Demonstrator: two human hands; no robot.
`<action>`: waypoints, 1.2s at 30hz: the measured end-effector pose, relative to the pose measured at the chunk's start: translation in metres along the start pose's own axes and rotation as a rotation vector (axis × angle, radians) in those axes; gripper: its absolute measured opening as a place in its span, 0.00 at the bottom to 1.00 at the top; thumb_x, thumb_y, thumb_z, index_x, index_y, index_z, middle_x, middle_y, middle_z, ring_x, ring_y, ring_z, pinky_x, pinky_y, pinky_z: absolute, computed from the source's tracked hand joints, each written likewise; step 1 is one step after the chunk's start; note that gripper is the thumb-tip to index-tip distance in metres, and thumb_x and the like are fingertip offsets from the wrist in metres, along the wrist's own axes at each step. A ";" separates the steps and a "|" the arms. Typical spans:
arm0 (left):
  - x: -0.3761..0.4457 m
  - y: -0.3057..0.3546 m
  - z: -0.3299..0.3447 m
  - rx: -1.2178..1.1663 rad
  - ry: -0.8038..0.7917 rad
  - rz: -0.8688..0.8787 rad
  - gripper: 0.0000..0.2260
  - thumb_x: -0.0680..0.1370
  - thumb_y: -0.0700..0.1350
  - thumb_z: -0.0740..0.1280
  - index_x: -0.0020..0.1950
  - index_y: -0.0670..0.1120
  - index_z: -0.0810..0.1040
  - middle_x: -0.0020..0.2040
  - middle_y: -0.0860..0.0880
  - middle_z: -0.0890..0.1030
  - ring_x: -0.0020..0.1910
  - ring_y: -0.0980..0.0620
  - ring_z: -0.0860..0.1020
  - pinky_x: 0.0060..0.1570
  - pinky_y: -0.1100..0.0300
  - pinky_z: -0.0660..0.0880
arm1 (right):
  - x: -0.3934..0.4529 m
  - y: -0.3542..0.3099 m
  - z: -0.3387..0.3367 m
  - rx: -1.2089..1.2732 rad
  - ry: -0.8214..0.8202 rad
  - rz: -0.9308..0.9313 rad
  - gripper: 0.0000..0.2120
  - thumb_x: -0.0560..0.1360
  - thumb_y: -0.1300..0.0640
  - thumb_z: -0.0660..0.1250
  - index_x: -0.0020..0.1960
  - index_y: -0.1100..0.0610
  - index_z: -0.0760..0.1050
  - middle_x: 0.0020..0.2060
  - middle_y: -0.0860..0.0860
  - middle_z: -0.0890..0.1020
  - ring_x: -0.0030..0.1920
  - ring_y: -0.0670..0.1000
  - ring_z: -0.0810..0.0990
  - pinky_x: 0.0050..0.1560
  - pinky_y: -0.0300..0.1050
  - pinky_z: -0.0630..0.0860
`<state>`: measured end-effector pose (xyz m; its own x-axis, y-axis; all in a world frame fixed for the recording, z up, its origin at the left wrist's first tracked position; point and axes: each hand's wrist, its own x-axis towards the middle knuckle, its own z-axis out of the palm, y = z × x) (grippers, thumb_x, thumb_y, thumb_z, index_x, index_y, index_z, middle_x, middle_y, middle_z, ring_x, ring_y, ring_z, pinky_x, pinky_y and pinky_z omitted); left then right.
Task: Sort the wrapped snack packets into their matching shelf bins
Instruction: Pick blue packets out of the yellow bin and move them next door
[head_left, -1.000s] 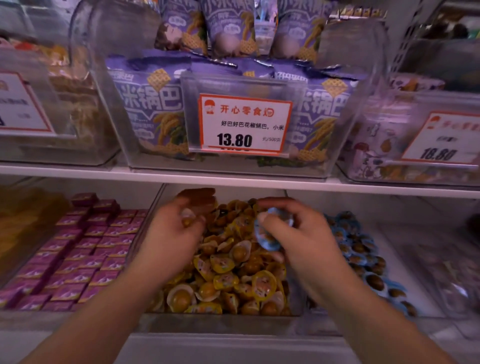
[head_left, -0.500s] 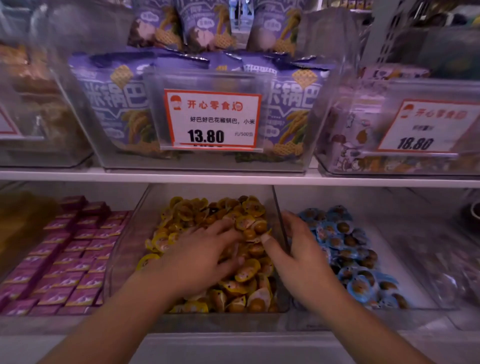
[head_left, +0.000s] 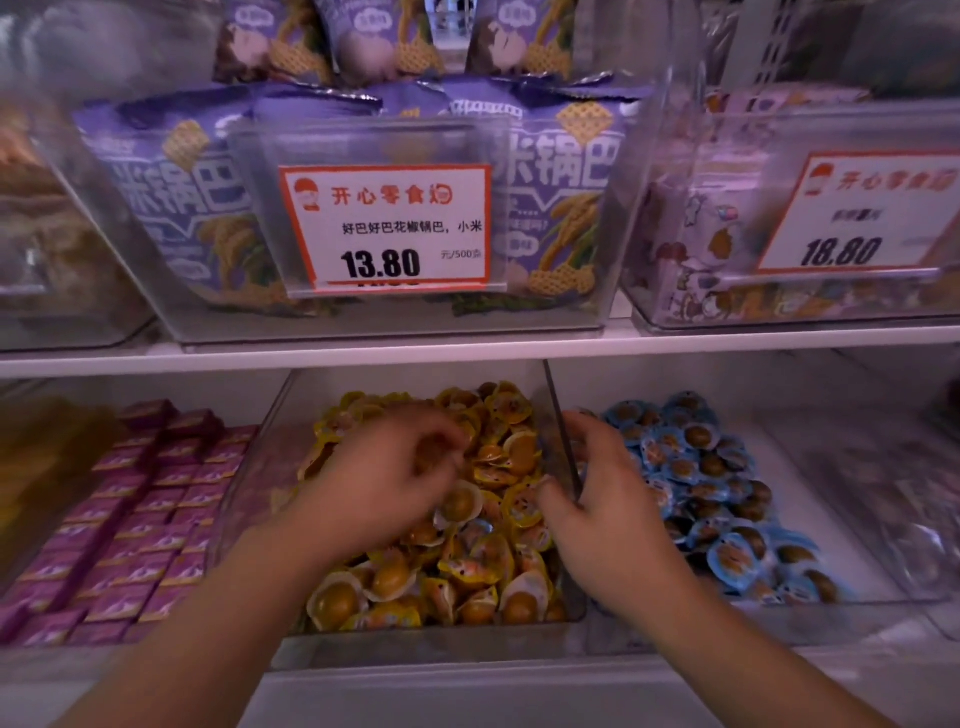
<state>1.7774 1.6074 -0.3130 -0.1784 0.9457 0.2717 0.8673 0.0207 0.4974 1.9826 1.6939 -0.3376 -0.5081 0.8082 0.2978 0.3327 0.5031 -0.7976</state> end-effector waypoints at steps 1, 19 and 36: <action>-0.008 0.006 0.003 -0.073 -0.153 -0.001 0.08 0.74 0.55 0.69 0.51 0.57 0.82 0.47 0.57 0.81 0.47 0.61 0.79 0.49 0.59 0.76 | 0.000 0.000 0.000 0.001 0.002 0.001 0.26 0.74 0.53 0.67 0.71 0.48 0.66 0.61 0.44 0.73 0.61 0.42 0.73 0.58 0.34 0.68; -0.009 -0.013 0.012 0.553 -0.213 -0.036 0.20 0.75 0.66 0.63 0.63 0.60 0.79 0.58 0.53 0.73 0.57 0.48 0.71 0.58 0.52 0.66 | -0.001 -0.001 0.001 0.031 0.006 0.022 0.23 0.75 0.54 0.66 0.69 0.47 0.67 0.61 0.44 0.75 0.59 0.42 0.74 0.52 0.27 0.68; 0.000 0.011 0.036 -0.010 -0.210 -0.334 0.20 0.67 0.53 0.76 0.58 0.59 0.76 0.53 0.57 0.81 0.49 0.55 0.80 0.47 0.59 0.78 | -0.001 -0.004 0.001 0.009 0.009 0.050 0.26 0.74 0.54 0.68 0.70 0.47 0.66 0.63 0.45 0.73 0.60 0.44 0.74 0.56 0.35 0.70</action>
<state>1.8037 1.6188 -0.3369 -0.3503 0.9332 -0.0803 0.7725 0.3363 0.5386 1.9806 1.6905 -0.3353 -0.4834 0.8353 0.2620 0.3506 0.4589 -0.8164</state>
